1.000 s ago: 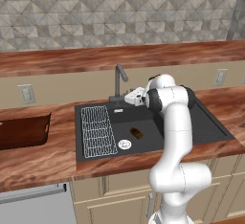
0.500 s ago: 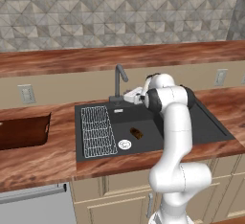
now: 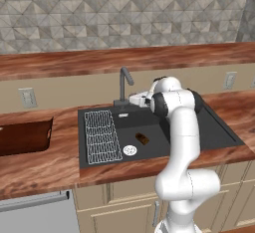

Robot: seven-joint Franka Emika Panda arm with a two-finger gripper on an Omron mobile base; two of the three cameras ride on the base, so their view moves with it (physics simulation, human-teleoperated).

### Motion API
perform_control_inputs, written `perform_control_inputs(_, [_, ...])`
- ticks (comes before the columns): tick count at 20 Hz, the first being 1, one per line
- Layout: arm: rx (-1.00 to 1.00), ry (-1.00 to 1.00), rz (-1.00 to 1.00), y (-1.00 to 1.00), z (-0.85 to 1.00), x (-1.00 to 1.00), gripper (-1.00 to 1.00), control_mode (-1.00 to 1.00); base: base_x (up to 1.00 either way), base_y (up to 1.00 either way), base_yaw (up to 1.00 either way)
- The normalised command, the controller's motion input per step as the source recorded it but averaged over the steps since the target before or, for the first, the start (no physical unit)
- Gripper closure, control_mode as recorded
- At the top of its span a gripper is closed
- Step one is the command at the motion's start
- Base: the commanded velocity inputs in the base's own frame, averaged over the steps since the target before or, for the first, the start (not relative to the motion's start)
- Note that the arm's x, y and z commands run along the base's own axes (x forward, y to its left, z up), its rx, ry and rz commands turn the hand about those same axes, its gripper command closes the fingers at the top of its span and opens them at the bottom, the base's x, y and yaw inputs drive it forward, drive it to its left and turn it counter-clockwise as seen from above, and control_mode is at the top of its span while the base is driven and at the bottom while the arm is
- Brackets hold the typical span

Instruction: Pick up all produce items and place them in the sink. Turn on the sink faucet to wash them. Then turn the sink off and put them in the tray.

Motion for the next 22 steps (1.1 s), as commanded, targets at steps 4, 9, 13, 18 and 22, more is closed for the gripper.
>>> perform_control_inputs(4, [0.01, 0.11, -0.21, -1.00, -0.12, 0.15, 1.00, -1.00, 0.00, 0.00, 0.00])
perform_control_inputs(9, [0.00, 0.09, -0.19, -1.00, -0.19, 0.06, 1.00, -1.00, 0.00, 0.00, 0.00])
perform_control_inputs(13, [0.00, 0.06, -0.13, -1.00, -0.17, 0.00, 1.00, -1.00, 0.00, 0.00, 0.00])
perform_control_inputs(18, [0.00, 0.02, -0.04, -1.00, -0.21, -0.05, 1.00, -1.00, 0.00, 0.00, 0.00])
perform_control_inputs(22, [0.01, 0.00, 0.00, -1.00, -0.31, -0.22, 1.00, -1.00, 0.00, 0.00, 0.00])
